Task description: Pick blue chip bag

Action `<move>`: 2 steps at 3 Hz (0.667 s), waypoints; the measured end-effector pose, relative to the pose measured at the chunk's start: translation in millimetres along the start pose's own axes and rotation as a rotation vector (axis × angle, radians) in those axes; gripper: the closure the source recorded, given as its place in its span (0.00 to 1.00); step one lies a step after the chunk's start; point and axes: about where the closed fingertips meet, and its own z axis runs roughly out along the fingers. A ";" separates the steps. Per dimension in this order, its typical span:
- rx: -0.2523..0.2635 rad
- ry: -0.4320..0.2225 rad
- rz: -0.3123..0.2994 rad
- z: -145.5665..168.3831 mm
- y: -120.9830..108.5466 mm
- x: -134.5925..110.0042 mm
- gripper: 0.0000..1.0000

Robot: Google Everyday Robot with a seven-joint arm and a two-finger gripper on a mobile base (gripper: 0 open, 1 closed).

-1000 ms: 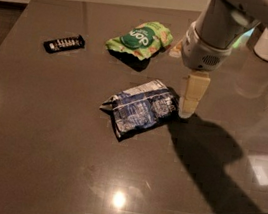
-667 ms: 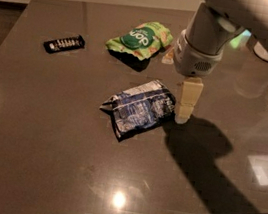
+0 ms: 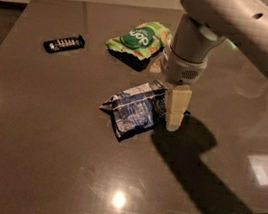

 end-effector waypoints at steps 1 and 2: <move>-0.014 -0.002 -0.022 6.0 1.8 -9.0 0.17; -0.023 -0.003 -0.035 8.6 3.8 -13.3 0.40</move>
Offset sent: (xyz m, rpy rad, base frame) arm -0.0112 0.0154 -0.0091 -0.0114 0.0317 0.0526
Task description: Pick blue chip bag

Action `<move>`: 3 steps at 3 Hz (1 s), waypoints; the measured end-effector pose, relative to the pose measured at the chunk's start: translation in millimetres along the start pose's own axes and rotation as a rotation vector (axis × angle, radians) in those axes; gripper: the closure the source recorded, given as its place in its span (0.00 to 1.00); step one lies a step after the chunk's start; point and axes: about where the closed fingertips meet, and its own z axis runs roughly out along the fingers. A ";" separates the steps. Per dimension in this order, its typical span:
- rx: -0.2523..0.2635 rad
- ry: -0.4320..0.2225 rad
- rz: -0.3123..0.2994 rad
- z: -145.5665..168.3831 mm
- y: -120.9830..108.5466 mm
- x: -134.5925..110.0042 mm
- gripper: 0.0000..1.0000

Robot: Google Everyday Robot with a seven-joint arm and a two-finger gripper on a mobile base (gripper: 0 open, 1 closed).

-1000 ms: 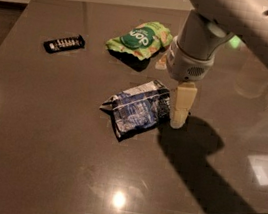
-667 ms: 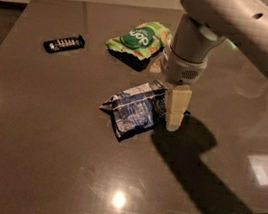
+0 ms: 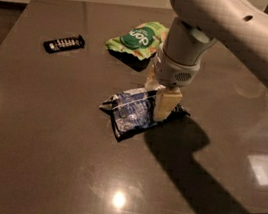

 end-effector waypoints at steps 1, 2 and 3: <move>0.003 -0.006 0.005 -5.4 2.2 0.7 0.64; 0.017 -0.032 0.015 -22.2 4.9 0.3 0.87; 0.035 -0.072 0.025 -49.1 6.4 -2.0 1.00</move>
Offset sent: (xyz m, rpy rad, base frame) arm -0.0124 -0.0131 0.0479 0.0784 -0.0034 -0.0309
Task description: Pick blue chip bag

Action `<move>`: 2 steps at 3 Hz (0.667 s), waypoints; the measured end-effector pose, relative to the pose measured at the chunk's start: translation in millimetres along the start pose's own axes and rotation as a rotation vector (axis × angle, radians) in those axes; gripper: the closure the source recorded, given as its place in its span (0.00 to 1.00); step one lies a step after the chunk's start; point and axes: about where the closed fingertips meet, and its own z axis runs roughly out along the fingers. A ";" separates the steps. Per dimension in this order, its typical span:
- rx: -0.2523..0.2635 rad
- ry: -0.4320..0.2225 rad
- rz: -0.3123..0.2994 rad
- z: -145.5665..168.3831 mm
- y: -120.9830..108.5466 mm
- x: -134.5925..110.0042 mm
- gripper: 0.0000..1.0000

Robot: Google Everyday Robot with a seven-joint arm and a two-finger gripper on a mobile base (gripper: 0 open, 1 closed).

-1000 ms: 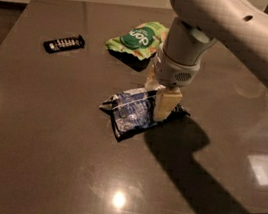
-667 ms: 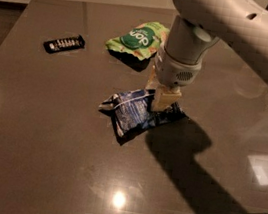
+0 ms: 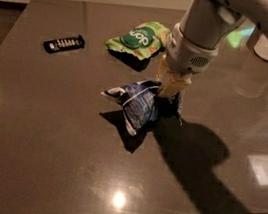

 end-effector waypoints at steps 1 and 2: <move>0.020 -0.051 0.001 -33.8 -2.0 -8.6 1.00; 0.043 -0.097 -0.007 -66.0 -9.0 -17.7 1.00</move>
Offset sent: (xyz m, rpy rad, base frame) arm -0.0099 -0.0033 0.1140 0.1415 0.0129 0.0274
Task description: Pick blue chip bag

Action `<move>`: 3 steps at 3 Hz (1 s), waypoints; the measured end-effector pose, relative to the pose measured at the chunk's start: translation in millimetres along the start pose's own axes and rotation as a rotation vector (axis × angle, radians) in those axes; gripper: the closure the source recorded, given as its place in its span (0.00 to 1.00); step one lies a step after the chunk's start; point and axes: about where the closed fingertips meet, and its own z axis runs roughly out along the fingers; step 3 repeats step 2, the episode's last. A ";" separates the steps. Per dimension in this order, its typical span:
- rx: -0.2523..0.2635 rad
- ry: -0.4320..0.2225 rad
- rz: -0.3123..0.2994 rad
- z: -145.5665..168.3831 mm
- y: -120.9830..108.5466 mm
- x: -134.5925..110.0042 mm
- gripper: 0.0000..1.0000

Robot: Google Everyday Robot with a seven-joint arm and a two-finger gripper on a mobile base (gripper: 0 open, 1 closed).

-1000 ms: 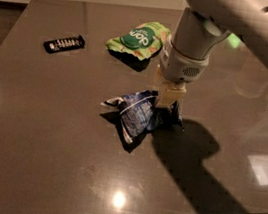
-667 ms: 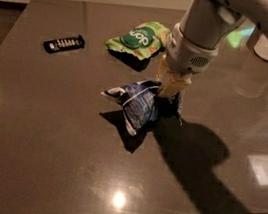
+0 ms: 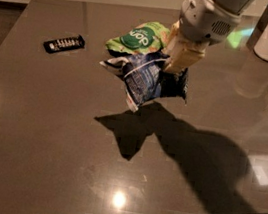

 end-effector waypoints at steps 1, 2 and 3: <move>0.070 -0.038 -0.006 -26.0 -22.0 -12.1 1.00; 0.074 -0.039 -0.007 -25.5 -23.0 -12.5 1.00; 0.074 -0.039 -0.007 -25.5 -23.0 -12.5 1.00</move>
Offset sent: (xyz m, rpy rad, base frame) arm 0.0068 0.0026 0.0227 0.0314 -0.0192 -0.0017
